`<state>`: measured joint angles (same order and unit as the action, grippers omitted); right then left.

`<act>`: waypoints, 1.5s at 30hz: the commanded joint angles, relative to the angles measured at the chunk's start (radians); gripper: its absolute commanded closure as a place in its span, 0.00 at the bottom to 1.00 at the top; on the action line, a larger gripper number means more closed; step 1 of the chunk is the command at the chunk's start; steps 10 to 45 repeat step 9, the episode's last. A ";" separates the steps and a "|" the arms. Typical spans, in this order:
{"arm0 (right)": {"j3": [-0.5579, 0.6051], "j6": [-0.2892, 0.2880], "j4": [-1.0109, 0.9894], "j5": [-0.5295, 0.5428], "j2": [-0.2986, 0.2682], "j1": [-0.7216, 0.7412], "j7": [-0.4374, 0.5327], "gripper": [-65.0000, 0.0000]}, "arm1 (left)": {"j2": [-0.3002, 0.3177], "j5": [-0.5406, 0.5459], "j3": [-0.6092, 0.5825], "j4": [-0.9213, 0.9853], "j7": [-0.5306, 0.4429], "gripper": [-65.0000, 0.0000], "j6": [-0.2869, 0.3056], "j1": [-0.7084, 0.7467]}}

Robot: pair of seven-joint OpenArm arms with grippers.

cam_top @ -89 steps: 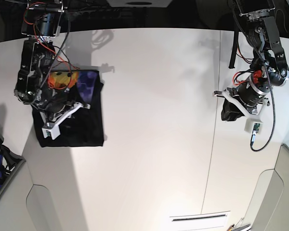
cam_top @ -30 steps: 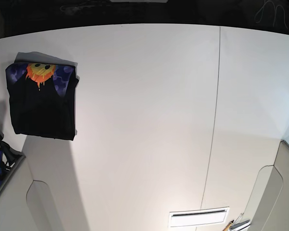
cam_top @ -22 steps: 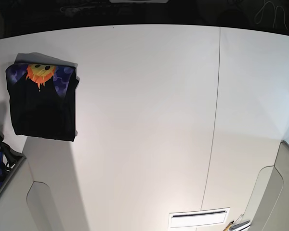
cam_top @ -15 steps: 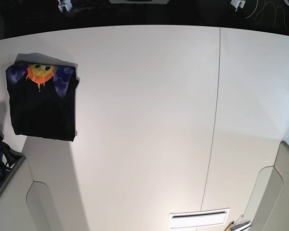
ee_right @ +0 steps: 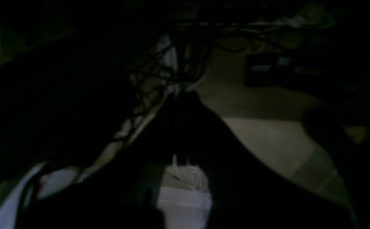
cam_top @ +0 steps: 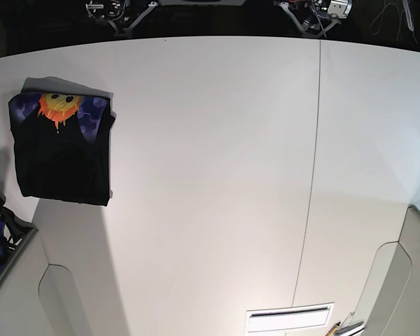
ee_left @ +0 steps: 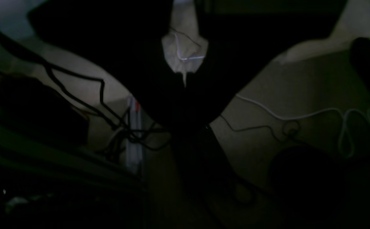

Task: Fold the T-shirt properly

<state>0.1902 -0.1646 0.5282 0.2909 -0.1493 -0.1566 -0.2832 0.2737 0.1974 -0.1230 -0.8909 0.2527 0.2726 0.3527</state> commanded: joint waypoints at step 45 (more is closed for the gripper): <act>-0.001 -0.003 0.056 0.122 -0.011 0.001 -0.001 1.00 | 0.009 -0.015 0.003 -0.006 -0.008 1.00 0.000 0.008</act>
